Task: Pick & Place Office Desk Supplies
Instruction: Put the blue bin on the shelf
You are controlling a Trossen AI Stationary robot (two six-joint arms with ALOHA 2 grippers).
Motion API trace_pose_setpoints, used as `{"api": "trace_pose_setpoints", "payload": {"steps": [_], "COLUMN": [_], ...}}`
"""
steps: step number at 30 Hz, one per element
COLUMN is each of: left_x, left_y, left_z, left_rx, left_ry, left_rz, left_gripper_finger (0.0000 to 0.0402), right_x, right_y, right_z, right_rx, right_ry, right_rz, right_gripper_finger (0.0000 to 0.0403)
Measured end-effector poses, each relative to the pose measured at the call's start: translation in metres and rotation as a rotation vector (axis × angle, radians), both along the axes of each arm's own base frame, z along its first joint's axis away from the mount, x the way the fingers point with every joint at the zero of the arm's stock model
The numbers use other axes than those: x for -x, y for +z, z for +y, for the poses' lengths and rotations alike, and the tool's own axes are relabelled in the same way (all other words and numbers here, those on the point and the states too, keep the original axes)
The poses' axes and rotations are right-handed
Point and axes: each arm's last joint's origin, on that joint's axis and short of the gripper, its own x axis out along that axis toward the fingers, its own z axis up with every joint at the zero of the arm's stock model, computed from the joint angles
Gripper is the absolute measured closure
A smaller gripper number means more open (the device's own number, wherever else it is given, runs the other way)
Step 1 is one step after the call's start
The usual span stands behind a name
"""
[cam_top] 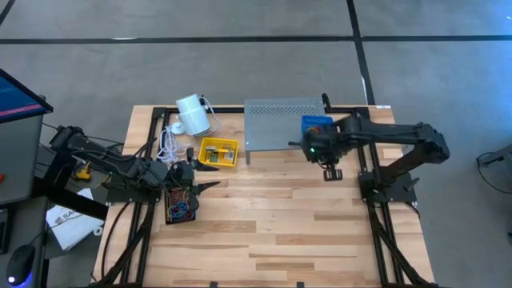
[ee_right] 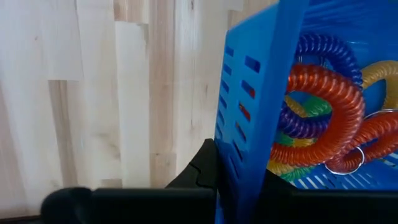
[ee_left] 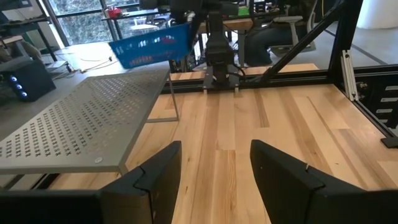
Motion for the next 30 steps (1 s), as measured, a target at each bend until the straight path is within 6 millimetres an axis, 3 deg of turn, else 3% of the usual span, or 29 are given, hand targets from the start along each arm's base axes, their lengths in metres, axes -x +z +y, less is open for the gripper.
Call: {"api": "trace_pose_setpoints", "payload": {"steps": [15,30], "left_x": [0.000,0.001], "left_y": [-0.002,-0.005], "left_z": [0.000,0.001], "left_rx": [-0.009,-0.021], "left_ry": [0.001,0.000], "left_rz": [0.022,0.055], "left_gripper_finger": [0.0215,0.0215], "right_x": [-0.022,-0.021], "right_y": [-0.027,-0.032], "right_z": [-0.067,-0.089], "right_rx": [0.007,-0.010], "right_ry": [-0.013,-0.046], "right_rz": [0.087,0.094], "right_gripper_finger": [0.0403,0.0401]}}
